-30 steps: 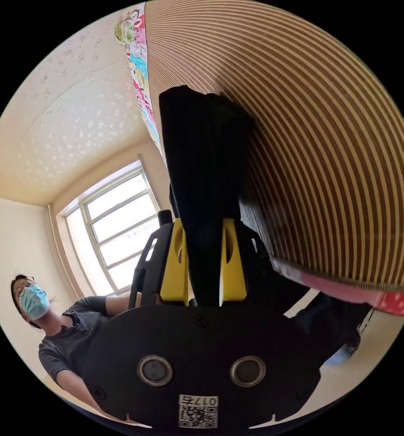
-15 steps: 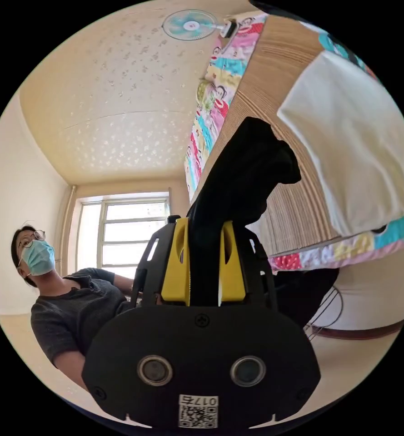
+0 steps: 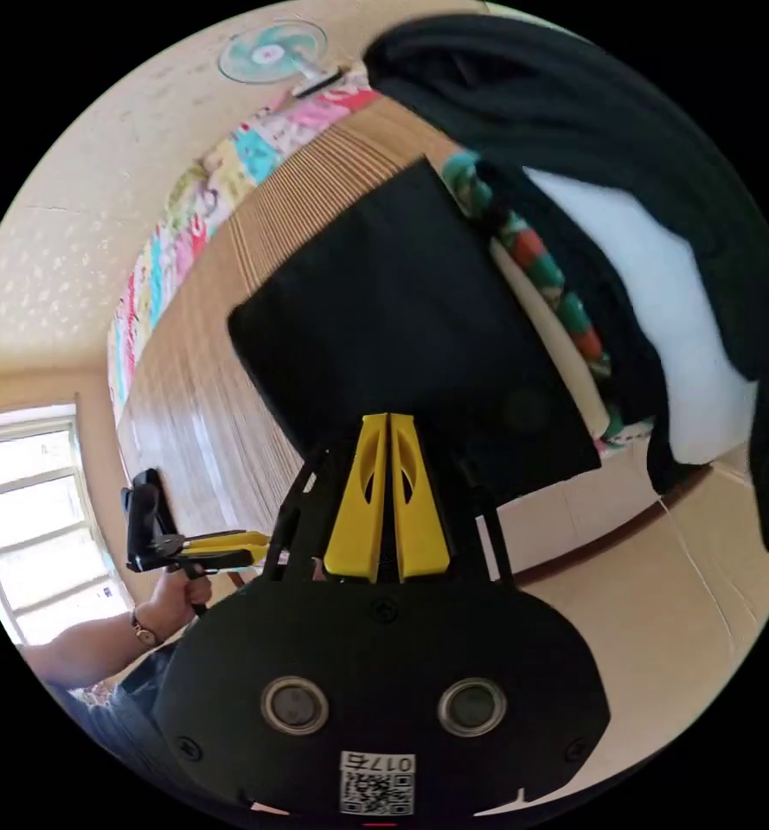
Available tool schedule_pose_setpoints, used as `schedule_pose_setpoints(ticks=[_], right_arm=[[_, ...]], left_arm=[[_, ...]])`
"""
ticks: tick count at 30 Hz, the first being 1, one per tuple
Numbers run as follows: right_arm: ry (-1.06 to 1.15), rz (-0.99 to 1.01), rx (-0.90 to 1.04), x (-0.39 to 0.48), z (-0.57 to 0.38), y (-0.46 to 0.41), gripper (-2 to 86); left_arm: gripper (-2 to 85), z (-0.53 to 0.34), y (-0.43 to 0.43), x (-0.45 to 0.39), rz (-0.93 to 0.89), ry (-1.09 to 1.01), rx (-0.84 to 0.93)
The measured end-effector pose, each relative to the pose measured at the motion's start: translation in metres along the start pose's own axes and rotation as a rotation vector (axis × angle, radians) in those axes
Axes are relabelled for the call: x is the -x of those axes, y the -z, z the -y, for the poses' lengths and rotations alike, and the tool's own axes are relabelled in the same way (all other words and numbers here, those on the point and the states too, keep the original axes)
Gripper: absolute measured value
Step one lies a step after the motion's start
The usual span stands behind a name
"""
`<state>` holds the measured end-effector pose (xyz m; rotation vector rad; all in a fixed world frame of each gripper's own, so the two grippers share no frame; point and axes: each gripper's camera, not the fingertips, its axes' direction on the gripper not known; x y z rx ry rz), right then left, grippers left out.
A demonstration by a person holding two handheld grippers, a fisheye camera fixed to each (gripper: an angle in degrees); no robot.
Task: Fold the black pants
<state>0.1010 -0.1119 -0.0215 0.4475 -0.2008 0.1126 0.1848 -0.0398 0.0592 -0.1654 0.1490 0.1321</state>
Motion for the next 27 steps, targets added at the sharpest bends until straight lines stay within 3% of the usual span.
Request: schedule_pose_setpoints(ticks=[4,7,10,12,15,20,23,27], right_arm=[[-0.178,0.228,-0.007,-0.047,0.001,-0.011,0.4],[-0.124,0.164,0.015,-0.038,0.001,-0.006,0.2],[-0.026,0.054,-0.020,-0.011,-0.015,0.009,0.2],[0.043,0.070,-0.072,0.012,-0.033,0.017,0.3],[0.107,0.189,-0.094,0.058,-0.066,0.011,0.4],[0.274,0.467,0.121,0.165,-0.092,-0.054,0.4],[0.419,0.486,0.228,0.230,-0.098,-0.077,0.4],[0.558,0.429,0.274,0.290,-0.108,-0.083,0.4]], left_arm=[[7.4,-0.102,0.031,0.121,0.230,0.218,0.113],[6.7,-0.211,0.088,0.213,0.324,0.505,0.118],[6.6,-0.323,0.151,0.267,0.223,0.809,-0.068],[6.5,-0.395,0.183,0.283,0.075,0.950,-0.308],[6.4,-0.448,0.187,0.290,-0.091,1.020,-0.488],[5.0,-0.464,0.162,0.296,-0.235,0.980,-0.475],[4.7,-0.473,0.206,0.320,-0.196,0.929,-0.443],[4.5,-0.503,0.293,0.352,-0.182,0.852,-0.590]])
